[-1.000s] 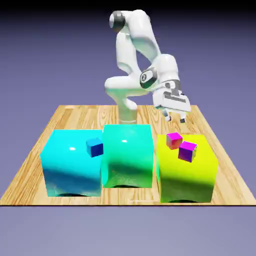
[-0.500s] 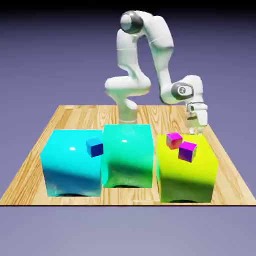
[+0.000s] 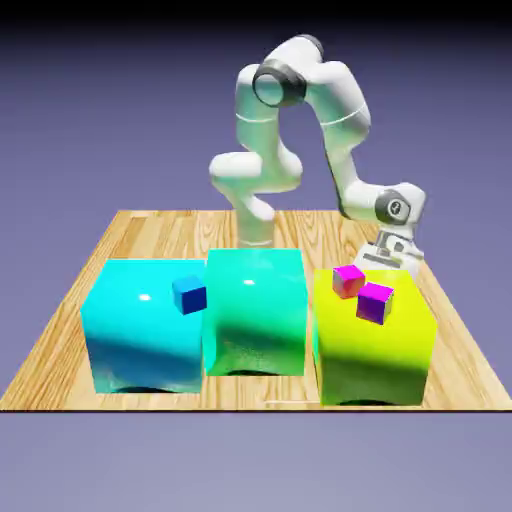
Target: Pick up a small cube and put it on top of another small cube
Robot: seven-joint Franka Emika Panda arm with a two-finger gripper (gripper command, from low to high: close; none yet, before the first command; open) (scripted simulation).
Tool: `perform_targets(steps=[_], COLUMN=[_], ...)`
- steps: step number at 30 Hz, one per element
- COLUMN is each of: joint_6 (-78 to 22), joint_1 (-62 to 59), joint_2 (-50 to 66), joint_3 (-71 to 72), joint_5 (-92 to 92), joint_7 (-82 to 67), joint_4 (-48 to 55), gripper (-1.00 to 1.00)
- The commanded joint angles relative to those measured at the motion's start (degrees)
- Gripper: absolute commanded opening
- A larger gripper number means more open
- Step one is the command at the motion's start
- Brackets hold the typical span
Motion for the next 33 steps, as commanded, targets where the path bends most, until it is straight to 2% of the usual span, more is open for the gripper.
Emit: perform_targets(steps=[1,8,15,16,22,33], joint_6=[-2.5,-19.94,-18.14,-18.14,-21.1,-28.37], joint_1=[-0.76,-6.2,-4.44,-4.44,-6.68,-5.64], joint_2=[1.8,14.19,20.31,20.31,14.7,6.16], joint_3=[1.02,7.78,-2.29,-2.29,7.89,10.43], joint_5=[-0.11,-0.23,-9.35,-9.35,0.81,28.21], joint_7=[-0.58,-4.78,-1.78,-1.78,-5.1,-2.16], joint_4=[0.6,4.77,4.5,4.5,5.3,26.81], gripper=[0.0,0.0,0.0,-1.0,-1.0,-1.0])
